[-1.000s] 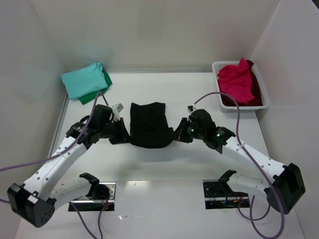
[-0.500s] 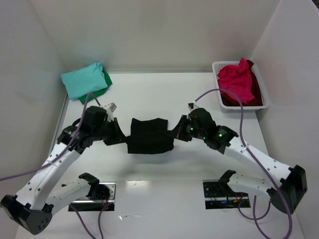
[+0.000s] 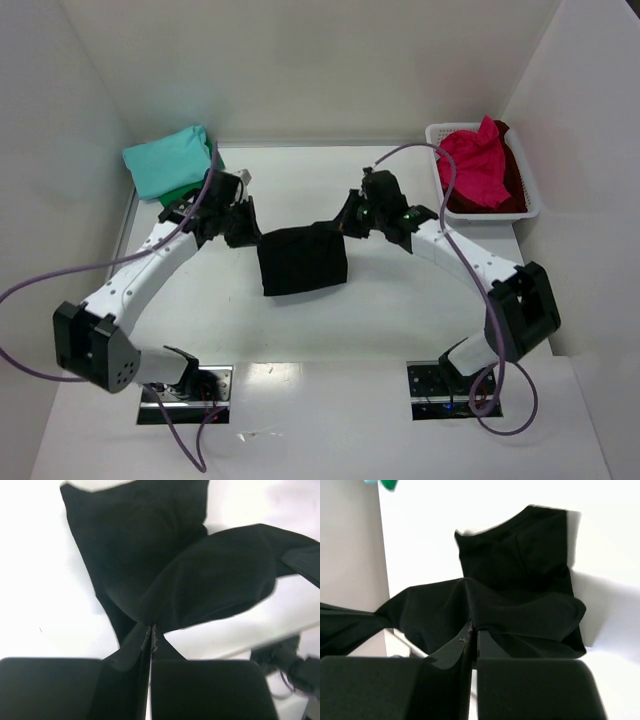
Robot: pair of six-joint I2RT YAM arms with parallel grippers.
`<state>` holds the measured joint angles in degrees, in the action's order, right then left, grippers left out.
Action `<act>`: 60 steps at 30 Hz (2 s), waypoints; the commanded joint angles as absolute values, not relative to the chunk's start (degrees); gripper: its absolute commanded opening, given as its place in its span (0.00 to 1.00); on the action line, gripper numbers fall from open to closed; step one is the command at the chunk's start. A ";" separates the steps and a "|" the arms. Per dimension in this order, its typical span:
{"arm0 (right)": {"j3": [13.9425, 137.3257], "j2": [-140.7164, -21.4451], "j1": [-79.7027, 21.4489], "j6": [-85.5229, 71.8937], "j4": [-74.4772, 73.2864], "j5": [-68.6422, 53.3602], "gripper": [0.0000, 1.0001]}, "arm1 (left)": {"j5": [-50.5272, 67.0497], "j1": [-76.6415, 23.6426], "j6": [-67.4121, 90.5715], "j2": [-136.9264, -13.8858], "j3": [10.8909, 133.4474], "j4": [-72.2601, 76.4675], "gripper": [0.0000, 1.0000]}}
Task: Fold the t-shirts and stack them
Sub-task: Fold the long partially folded tshirt into a neat square
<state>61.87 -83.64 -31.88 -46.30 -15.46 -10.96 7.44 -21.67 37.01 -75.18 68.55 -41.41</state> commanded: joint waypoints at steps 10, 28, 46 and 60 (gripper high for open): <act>79.17 -106.95 -26.10 -41.05 -9.14 -19.59 0.04 | 10.36 -10.72 33.22 -95.44 74.97 -32.34 0.00; 101.33 -128.32 -23.47 -38.67 -13.44 -22.76 0.44 | 11.07 -4.05 34.36 -106.79 79.02 -27.16 0.16; 98.44 -116.02 -20.04 -37.18 -12.30 -21.87 0.04 | 24.69 -2.63 31.99 -99.50 78.49 -21.19 0.16; 91.49 -122.51 -26.63 -37.71 -9.14 -29.18 0.00 | 25.58 -7.65 34.89 -109.58 70.58 -12.48 0.00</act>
